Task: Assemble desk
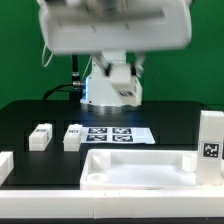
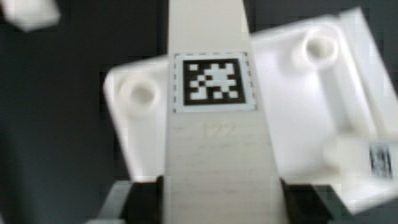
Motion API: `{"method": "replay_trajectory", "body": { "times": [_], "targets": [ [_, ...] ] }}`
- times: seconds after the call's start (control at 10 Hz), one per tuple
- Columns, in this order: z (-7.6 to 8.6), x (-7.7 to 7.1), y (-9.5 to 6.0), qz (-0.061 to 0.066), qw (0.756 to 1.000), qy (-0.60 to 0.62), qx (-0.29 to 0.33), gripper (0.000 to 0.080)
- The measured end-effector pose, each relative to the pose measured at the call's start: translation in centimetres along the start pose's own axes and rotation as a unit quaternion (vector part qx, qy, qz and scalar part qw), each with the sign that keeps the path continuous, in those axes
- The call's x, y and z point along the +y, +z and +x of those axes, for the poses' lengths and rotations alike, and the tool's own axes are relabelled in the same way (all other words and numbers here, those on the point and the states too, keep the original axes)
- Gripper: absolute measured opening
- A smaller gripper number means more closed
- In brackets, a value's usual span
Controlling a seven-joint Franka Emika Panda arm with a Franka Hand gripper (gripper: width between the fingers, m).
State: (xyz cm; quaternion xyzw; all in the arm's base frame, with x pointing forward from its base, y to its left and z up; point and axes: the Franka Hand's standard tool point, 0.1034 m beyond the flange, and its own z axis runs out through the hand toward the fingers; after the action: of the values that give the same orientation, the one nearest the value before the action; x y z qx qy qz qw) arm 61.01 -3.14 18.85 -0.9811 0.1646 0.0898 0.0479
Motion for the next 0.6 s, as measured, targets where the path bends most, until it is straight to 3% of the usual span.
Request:
{"method": "replay_trajectory", "body": {
  "times": [0.2, 0.3, 0.6],
  "targets": [
    [-0.8, -0.3, 0.6, 0.007, 0.999, -0.003, 0.042, 0.0288],
    [0.3, -0.7, 0.3, 0.012, 0.995, -0.005, 0.096, 0.0288],
    [1.1, -1.2, 0.3, 0.019, 0.979, -0.012, 0.204, 0.0288]
  ]
}}
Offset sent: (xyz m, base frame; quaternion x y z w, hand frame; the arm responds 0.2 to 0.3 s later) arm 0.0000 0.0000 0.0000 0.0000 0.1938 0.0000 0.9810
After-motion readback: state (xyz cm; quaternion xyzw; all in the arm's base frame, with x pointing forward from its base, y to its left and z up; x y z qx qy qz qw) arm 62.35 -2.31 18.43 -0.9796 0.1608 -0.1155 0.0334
